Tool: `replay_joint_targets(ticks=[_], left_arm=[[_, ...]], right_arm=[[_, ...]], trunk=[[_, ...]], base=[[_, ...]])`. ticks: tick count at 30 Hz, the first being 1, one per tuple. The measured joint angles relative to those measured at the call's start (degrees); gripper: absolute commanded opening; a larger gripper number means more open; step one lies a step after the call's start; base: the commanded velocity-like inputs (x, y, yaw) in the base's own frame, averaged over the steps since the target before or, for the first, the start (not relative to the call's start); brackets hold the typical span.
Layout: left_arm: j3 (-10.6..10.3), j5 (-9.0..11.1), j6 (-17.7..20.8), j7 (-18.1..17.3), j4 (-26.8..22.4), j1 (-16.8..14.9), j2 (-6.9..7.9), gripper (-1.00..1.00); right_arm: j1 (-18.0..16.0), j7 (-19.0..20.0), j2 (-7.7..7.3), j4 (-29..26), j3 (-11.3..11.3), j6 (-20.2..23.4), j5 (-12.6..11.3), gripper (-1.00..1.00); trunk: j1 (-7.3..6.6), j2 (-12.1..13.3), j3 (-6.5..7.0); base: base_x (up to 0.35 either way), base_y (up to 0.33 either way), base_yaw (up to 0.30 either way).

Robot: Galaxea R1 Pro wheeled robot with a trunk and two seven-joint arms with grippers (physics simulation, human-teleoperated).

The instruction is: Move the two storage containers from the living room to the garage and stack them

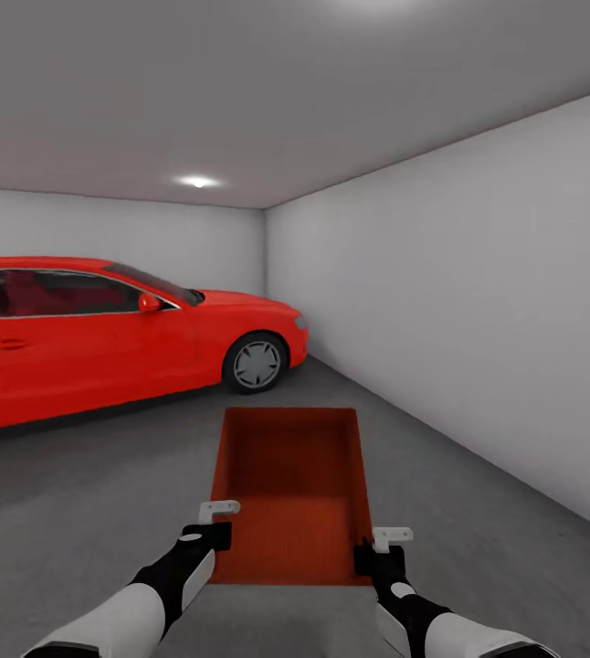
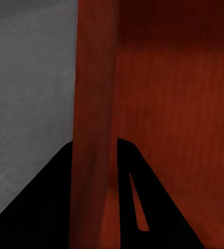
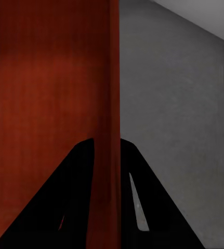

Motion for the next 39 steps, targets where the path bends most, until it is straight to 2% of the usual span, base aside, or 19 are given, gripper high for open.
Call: replay_joint_targets(ticks=[27, 39], left_arm=[[0.0, 0.0, 0.0, 0.0, 0.0, 0.0, 0.0, -1.0], [0.2, -0.2, 0.1, 0.0, 0.0, 0.0, -0.04, -1.0]], right_arm=[[0.0, 0.0, 0.0, 0.0, 0.1, 0.0, -0.1, -1.0], [0.0, 0.1, -0.02, 0.0, 0.1, 0.0, -0.2, -1.0]], trunk=[[0.0, 0.0, 0.0], [0.0, 0.0, 0.0]], base=[[0.322, 0.002, -0.282], [0.322, 0.131, -0.282]])
